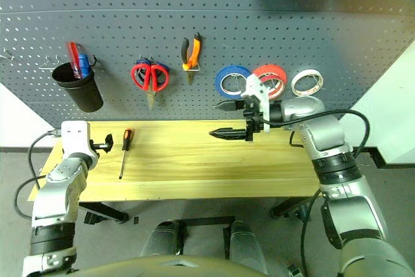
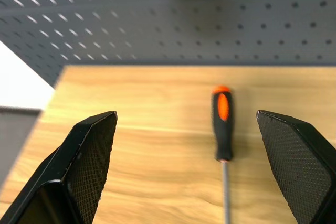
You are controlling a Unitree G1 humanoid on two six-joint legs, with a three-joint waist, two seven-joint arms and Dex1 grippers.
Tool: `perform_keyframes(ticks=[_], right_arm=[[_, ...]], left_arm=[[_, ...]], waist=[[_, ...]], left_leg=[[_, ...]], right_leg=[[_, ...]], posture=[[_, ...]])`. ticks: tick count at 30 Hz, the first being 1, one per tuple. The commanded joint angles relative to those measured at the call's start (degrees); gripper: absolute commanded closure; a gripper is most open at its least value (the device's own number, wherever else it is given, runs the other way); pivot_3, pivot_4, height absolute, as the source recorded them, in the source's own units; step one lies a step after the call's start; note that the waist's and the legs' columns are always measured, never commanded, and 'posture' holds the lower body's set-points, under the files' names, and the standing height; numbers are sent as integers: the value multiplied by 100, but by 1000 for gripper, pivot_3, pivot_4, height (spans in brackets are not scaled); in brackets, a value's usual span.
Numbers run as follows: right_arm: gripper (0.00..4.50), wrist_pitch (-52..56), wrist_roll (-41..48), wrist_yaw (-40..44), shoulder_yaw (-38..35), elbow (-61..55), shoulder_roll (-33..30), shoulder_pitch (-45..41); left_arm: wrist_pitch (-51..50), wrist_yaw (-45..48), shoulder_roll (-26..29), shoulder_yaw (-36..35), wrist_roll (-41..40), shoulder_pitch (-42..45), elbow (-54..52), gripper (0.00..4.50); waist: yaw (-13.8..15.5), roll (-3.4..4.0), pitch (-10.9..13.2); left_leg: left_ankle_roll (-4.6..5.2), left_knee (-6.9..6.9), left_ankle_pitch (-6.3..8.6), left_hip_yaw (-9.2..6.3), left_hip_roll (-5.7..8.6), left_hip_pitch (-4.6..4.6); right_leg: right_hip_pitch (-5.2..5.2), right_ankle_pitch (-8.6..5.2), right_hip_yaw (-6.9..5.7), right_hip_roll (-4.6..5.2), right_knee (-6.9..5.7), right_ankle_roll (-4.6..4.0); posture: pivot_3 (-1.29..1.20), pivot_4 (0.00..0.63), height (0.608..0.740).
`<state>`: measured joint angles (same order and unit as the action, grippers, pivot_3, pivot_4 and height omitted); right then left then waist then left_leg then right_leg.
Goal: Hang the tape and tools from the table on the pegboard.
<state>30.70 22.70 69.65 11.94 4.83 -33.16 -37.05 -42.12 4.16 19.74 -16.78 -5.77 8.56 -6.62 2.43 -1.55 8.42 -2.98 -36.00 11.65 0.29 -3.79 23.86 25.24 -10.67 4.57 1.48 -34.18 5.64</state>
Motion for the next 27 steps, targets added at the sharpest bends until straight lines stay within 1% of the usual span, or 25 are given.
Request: perform_keyframes(ticks=[1, 3, 5, 7, 10, 14, 18, 22, 23, 27], right_arm=[[0, -198, -264, -166, 262, 69, 327, -122], [0, -372, -487, -301, 443, 209, 563, -110], [0, -401, -591, -437, 525, 352, 800, -141], [0, -443, -705, -585, 565, 492, 996, -194], [0, -502, -849, -757, 574, 616, 1181, -223], [0, -364, -841, -741, 523, 475, 1143, -151], [0, -356, -897, -758, 499, 434, 1067, -104], [0, -272, -872, -829, 430, 319, 1025, -49], [0, -247, -864, -842, 417, 276, 1004, -22], [0, -89, -831, -907, 378, 70, 920, 107]], left_arm=[[-317, 285, 191, 77, -144, 345, 160, 45], [-490, 421, 237, 157, -200, 592, 382, 45], [-673, 296, 252, 144, -134, 892, 684, 45], [-769, 271, 338, 185, -70, 1200, 1087, 45], [-831, 340, 506, 377, 42, 1566, 1795, 45], [-600, 387, 590, 433, 59, 1949, 2617, 45], [-347, 477, 595, 494, 74, 2373, 3502, 45], [155, 558, 601, 625, 167, 2771, 4318, 45], [283, 564, 593, 624, 164, 2900, 4556, 45], [620, 564, 595, 648, 196, 3308, 5303, 45]], waist=[[6, 2, 39], [14, 6, 116], [31, 6, 192], [62, 5, 264], [125, 13, 364], [164, 23, 531], [165, 5, 669], [149, 4, 733], [149, 3, 756], [125, 3, 801]], left_leg=[[0, 4, 0, -3, 0, 0], [1, 5, 0, -8, 0, 3], [1, 0, -1, -13, 1, 9], [3, -2, -2, -20, 2, 20], [4, -6, -2, -23, 2, 41], [4, 0, -3, -28, 4, 60], [4, 1, -2, -35, 6, 74], [4, -9, -3, -40, 8, 117], [4, -19, -3, -44, 13, 124], [4, -18, -4, -57, 13, 125]], right_leg=[[2, -1, -1, -1, 0, 0], [5, -1, -2, -3, -3, -1], [9, -1, -3, -3, -6, -1], [14, -1, -7, -4, -8, -2], [31, -1, -8, -5, -10, -2], [46, -7, -14, -3, -18, -13], [59, -16, -22, -2, -30, -18], [112, -18, -23, -2, -58, -14], [126, -29, -23, 1, -89, -9], [133, -35, -30, -2, -103, -19]], posture=[[271, 200, 740], [270, 224, 740], [270, 230, 740], [271, 257, 740], [268, 278, 740], [254, 304, 740], [237, 320, 740], [217, 333, 740], [211, 336, 740], [194, 343, 740]])
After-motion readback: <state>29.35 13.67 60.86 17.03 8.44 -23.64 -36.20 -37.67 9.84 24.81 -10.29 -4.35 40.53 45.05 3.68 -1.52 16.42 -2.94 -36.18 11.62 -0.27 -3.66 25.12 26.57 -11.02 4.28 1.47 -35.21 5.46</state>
